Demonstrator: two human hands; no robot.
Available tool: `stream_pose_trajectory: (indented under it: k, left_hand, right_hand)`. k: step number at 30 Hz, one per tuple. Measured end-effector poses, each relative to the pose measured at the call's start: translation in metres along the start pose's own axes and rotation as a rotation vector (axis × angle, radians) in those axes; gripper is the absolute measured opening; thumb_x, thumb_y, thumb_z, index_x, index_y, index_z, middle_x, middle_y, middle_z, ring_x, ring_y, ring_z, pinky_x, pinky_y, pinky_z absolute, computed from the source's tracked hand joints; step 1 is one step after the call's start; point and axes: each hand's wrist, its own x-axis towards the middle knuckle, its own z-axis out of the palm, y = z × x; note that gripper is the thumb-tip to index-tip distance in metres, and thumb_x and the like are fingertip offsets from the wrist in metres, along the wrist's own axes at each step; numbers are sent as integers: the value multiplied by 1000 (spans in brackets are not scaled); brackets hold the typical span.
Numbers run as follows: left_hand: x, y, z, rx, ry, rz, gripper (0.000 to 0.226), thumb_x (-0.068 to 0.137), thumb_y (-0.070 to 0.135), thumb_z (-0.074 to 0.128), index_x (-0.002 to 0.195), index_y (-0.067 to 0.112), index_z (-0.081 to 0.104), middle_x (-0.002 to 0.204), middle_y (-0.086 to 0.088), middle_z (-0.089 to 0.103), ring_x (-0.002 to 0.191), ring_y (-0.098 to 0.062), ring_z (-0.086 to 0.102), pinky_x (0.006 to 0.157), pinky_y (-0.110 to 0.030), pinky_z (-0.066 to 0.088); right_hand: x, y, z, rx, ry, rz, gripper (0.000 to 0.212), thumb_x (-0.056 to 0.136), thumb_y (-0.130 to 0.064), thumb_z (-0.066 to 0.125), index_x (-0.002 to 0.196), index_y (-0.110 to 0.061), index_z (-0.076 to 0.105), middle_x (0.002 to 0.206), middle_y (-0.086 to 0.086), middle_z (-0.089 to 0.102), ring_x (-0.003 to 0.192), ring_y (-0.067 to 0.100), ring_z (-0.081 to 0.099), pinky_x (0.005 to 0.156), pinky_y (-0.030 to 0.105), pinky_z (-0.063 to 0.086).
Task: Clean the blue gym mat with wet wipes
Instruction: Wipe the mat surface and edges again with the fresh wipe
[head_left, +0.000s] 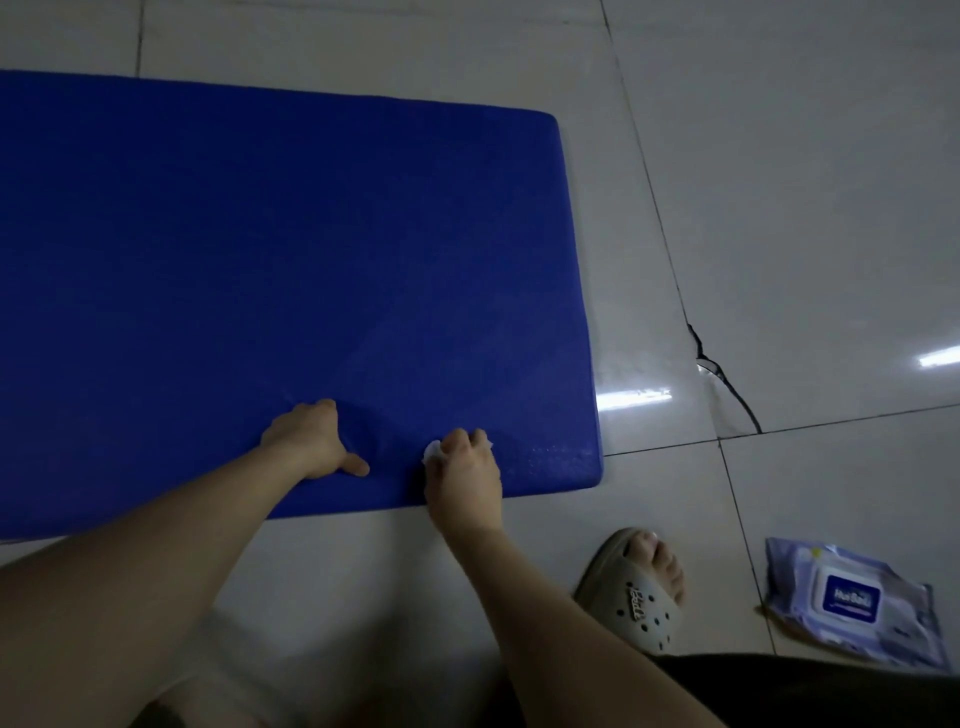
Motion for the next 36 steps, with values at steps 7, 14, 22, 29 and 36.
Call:
stream_pose_trajectory:
  k: [7,14,22,29,36]
  left_hand:
    - [-1,2,-3,1,-11,-5,93,66,62,87,134,16,44,120,-1,54,102,-21,57,89,-39,56]
    - [0,1,-2,21,5,5,96,64,64,86,135,16,44,122,-1,56,102,-20,57,85,-36,56]
    - [1,3,-3,45,10,-7,95,64,64,87,134,15,45,120,-1,57,98,-20,57,82,-35,56]
    - [1,2,-1,50,6,4,92,66,64,85,133,15,45,124,-2,56,105,-22,58,88,-38,56]
    - [3,2,-1,53,15,10,94,66,64,85,135,14,44,127,-3,55,106,-22,58,87,-37,55]
  right_hand:
    - [33,85,-74,19,189,173,19,103,-33,50,101,-15,54,109,2,52,91,19,54,84,40,52]
    - [51,93,-80,70,344,450,24,103,-31,49,104,-9,56,105,7,54,97,30,59,77,34,40]
    - [34,-5,-13,-34,111,21,23,101,-30,46,100,-9,53,103,7,52,85,20,49,72,33,41]
    - [59,32,-48,-106,65,-75,17,97,-26,55,102,-9,55,109,8,54,91,28,56,74,37,46]
    - [85,99,-101,-5,257,340,24,101,-34,50,96,-11,57,101,10,64,83,26,61,75,36,52]
